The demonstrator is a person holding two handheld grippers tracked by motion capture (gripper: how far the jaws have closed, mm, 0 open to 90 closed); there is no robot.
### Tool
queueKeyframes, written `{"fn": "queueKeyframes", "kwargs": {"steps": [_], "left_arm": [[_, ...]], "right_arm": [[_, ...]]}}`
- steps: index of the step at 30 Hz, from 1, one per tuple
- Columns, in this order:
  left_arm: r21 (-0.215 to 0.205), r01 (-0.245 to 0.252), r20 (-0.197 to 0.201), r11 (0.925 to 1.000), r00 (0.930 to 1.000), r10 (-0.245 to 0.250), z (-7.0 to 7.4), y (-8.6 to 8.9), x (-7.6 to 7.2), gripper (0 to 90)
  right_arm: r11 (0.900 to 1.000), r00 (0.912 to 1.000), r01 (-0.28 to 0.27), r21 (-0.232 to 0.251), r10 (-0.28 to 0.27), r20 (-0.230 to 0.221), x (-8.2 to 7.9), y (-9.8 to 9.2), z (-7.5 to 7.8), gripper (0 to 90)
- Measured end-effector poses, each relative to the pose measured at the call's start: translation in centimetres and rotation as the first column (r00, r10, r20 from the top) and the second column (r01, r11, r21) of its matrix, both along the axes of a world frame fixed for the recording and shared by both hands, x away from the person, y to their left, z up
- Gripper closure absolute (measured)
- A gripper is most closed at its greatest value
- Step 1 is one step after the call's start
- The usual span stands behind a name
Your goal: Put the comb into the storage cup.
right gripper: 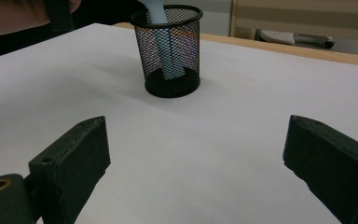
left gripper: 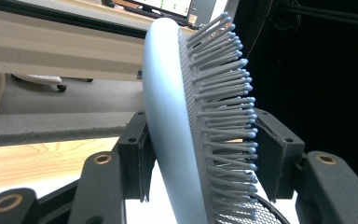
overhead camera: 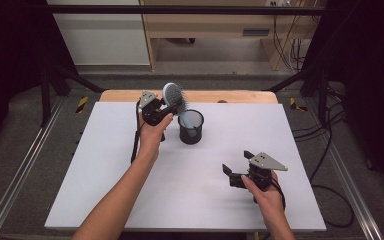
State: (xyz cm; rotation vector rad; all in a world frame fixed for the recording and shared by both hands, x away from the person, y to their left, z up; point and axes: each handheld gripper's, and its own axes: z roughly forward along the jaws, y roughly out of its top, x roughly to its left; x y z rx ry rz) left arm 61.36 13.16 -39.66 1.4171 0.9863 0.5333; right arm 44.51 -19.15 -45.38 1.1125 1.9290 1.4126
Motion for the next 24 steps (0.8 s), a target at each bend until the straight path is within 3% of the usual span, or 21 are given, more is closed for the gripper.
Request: {"fn": "queueKeyframes", "kwargs": {"steps": [24], "left_arm": [[0.004,-0.005,0.006,1.0,1.0,0.005,-0.11,-0.15,0.07,43.5]], "right_arm": [[1.0,1.0,-0.001,-0.002,0.001,-0.002,-0.05,0.1,-0.04,7.1]]}}
